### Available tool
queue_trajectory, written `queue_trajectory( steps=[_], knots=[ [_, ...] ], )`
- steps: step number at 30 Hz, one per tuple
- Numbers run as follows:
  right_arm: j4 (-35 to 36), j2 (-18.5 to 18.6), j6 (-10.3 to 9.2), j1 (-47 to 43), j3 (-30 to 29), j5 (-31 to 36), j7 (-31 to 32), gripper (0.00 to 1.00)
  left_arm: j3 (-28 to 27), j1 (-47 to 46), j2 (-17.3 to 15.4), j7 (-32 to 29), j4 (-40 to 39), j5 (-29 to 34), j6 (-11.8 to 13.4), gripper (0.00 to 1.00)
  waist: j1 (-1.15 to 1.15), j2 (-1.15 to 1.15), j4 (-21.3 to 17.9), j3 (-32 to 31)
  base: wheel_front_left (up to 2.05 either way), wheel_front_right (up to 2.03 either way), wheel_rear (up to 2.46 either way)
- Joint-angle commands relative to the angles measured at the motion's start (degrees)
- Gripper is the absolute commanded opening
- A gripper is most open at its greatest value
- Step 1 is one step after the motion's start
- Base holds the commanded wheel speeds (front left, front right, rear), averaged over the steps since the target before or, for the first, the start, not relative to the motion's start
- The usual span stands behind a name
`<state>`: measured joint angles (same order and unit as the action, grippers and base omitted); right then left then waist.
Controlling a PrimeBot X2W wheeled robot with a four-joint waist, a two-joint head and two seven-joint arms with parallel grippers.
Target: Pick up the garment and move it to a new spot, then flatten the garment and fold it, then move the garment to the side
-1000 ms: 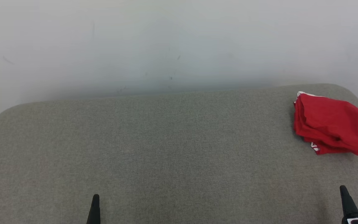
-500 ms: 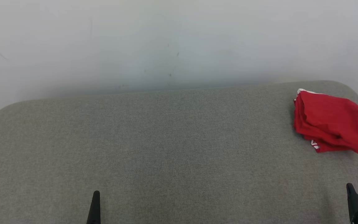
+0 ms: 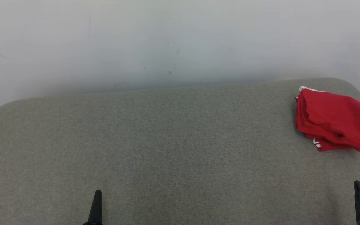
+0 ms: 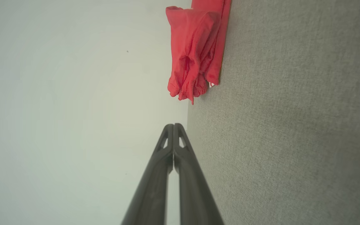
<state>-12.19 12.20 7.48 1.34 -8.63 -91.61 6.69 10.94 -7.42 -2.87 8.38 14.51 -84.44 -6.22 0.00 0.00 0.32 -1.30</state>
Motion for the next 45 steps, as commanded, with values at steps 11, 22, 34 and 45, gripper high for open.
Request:
queue_trajectory(
  steps=[11, 22, 34, 45],
  knots=[
    [-0.5, 0.5, 0.02, 1.2, -2.0, -6.0, 2.0, 0.0, 0.6, -2.3, 0.0, -0.7, 1.3, -6.2, -0.8, 0.0, 0.0, 0.0, -0.2, 0.7, 0.0, 0.0, 0.0],
    [-0.9, 0.5, 0.02, 1.4, -3.5, -10.5, 3.5, 0.0, 1.1, -3.3, 0.0, -1.1, 2.4, -10.9, -1.1, 0.0, 0.0, 0.0, -0.3, 1.3, 0.0, 0.0, 0.0],
    [-0.9, 0.3, 0.02, 1.5, -3.7, -10.2, 3.6, 0.0, 1.1, -3.1, 0.0, -1.1, 2.5, -11.0, -1.2, 0.0, 0.0, 0.0, -0.3, 1.3, 0.0, 0.0, 0.0],
    [-0.9, 0.2, 0.02, 1.5, -3.8, -10.0, 3.8, 0.0, 1.1, -3.1, 0.0, -1.1, 2.5, -11.0, -1.2, 0.0, 0.0, 0.0, -0.3, 1.3, 0.0, 0.0, 0.0]
  ],
)
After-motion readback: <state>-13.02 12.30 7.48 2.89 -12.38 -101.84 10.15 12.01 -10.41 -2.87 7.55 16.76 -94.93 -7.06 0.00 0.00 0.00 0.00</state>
